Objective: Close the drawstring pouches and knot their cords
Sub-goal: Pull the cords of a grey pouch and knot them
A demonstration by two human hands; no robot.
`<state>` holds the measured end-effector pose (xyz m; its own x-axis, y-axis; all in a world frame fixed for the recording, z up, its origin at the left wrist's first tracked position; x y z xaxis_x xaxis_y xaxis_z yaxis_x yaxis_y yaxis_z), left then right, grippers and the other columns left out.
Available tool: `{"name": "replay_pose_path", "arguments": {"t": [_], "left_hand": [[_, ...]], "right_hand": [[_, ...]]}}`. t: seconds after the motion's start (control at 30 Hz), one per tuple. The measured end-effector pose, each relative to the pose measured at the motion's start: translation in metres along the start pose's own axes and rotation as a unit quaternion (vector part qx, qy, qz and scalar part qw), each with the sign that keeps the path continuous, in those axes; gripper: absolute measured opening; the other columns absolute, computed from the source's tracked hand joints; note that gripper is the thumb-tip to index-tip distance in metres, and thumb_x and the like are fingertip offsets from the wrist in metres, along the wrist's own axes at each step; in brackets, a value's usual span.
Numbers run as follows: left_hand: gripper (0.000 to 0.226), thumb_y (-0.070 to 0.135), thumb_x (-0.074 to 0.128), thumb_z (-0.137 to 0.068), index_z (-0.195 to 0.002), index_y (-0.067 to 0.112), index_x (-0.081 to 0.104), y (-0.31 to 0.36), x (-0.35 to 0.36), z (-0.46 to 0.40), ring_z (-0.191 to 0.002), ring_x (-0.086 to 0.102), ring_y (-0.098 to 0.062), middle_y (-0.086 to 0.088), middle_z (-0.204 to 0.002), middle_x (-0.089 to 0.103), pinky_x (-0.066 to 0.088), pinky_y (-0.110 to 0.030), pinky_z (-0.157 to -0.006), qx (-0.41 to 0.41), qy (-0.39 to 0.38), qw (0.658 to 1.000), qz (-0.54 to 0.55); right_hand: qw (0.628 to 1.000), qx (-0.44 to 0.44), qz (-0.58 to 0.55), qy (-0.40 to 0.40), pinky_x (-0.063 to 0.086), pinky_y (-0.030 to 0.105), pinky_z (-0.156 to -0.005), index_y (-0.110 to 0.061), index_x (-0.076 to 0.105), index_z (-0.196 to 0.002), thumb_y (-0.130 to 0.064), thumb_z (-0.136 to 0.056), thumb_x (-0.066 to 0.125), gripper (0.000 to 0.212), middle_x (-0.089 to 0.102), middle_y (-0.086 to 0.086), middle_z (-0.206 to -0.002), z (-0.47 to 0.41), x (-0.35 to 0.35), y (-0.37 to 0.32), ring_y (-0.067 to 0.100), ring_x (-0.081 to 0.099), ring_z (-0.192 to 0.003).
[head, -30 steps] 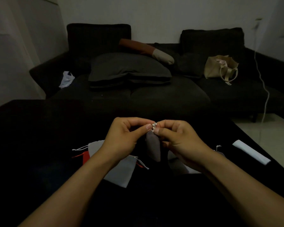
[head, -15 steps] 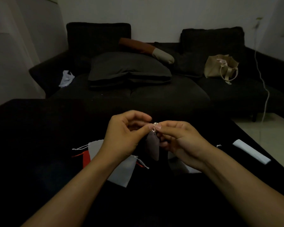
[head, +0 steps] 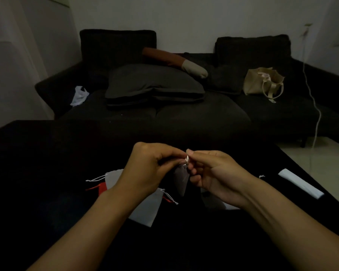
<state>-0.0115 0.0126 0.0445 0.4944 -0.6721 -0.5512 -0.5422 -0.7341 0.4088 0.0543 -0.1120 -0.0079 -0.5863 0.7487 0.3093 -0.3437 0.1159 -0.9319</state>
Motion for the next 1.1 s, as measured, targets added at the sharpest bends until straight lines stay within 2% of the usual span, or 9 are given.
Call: {"name": "replay_pose_path", "arguments": {"t": [0.1,0.23,0.4,0.5,0.6,0.7,0.9,1.0,1.1], "left_hand": [[0.019,0.01,0.077,-0.081,-0.099,0.014,0.078,0.004,0.0,-0.002,-0.089,0.07,-0.001,0.002,-0.094,0.077,0.053,-0.012,-0.081,0.051,-0.019,0.998,-0.021],[0.018,0.016,0.068,-0.088,-0.104,0.016,0.076,0.004,0.002,0.0,-0.093,0.069,-0.001,0.003,-0.1,0.076,0.055,-0.017,-0.084,0.087,-0.047,0.993,-0.063],[0.014,0.011,0.07,-0.089,-0.101,0.016,0.074,-0.003,0.007,0.005,-0.088,0.067,0.001,0.006,-0.095,0.073,0.05,-0.013,-0.079,0.009,0.012,0.999,-0.033],[0.011,0.012,0.059,-0.096,-0.094,0.022,0.064,-0.008,0.018,0.007,-0.081,0.064,-0.002,0.009,-0.088,0.065,0.047,-0.012,-0.069,-0.11,0.008,0.993,0.031],[0.014,0.02,0.048,-0.102,-0.093,0.026,0.057,-0.02,0.029,0.013,-0.075,0.062,0.0,0.006,-0.085,0.062,0.047,-0.016,-0.065,-0.253,0.031,0.956,0.147],[0.021,0.026,0.041,-0.104,-0.092,0.024,0.058,-0.03,0.033,0.019,-0.076,0.061,-0.005,0.0,-0.087,0.063,0.049,-0.024,-0.069,-0.348,0.086,0.906,0.227],[0.031,0.026,0.039,-0.105,-0.115,0.008,0.063,-0.031,0.042,0.027,-0.095,0.066,-0.022,-0.013,-0.102,0.069,0.053,-0.04,-0.091,-0.467,0.162,0.806,0.327],[0.033,0.022,0.04,-0.105,-0.119,0.003,0.063,-0.027,0.047,0.025,-0.087,0.063,-0.022,-0.013,-0.094,0.066,0.05,-0.04,-0.094,-0.515,0.183,0.743,0.387],[0.031,0.021,0.038,-0.106,-0.119,0.006,0.061,-0.025,0.05,0.027,-0.099,0.061,-0.022,-0.013,-0.095,0.064,0.047,-0.042,-0.102,-0.538,0.174,0.71,0.419]], "right_hand": [[0.998,0.021,-0.057,-0.006,0.037,0.016,-0.049,-0.008,0.067,-0.073,-0.015,-0.08,0.068,0.01,0.056,0.005,-0.068,0.0,0.002,0.002,0.008,0.048,-0.059],[0.995,0.04,-0.092,-0.002,0.038,0.013,-0.049,-0.007,0.066,-0.078,-0.01,-0.089,0.062,0.012,0.056,0.005,-0.068,0.001,0.005,0.003,0.007,0.047,-0.059],[0.996,0.028,-0.082,0.012,0.039,0.013,-0.05,-0.006,0.066,-0.083,-0.01,-0.094,0.056,0.016,0.056,0.004,-0.07,0.0,0.006,0.003,0.006,0.047,-0.06],[0.995,0.013,-0.098,0.024,0.041,0.014,-0.052,-0.005,0.067,-0.09,-0.01,-0.096,0.054,0.014,0.057,0.004,-0.072,-0.001,0.007,0.004,0.006,0.049,-0.061],[0.995,-0.04,-0.076,0.049,0.041,0.015,-0.053,-0.004,0.067,-0.088,-0.009,-0.096,0.055,0.015,0.058,0.004,-0.071,-0.002,0.008,-0.002,0.007,0.05,-0.062],[0.985,-0.131,0.041,0.102,0.046,0.017,-0.055,-0.007,0.07,-0.078,-0.008,-0.094,0.059,0.019,0.064,0.006,-0.072,0.001,0.003,-0.012,0.01,0.055,-0.065],[0.902,-0.302,0.274,0.137,0.046,0.015,-0.06,-0.02,0.071,-0.073,-0.009,-0.091,0.067,0.02,0.069,-0.007,-0.068,0.016,0.009,-0.031,-0.001,0.06,-0.062],[0.885,-0.322,0.304,0.147,0.048,0.02,-0.064,-0.02,0.072,-0.074,-0.012,-0.09,0.068,0.018,0.07,-0.004,-0.072,0.013,0.006,-0.029,0.004,0.064,-0.067],[0.896,-0.292,0.302,0.144,0.048,0.016,-0.063,-0.02,0.073,-0.077,-0.014,-0.091,0.067,0.016,0.071,-0.006,-0.074,0.01,0.003,-0.026,0.0,0.065,-0.069]]}}
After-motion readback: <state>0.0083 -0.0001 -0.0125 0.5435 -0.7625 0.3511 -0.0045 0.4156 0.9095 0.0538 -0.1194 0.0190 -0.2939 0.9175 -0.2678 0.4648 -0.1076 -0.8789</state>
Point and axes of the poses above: each hand's wrist, its own z-axis away from the middle knuckle, its own x-axis out of the palm, y = z × x, the point moved 6 cm from there along -z, towards the middle knuckle
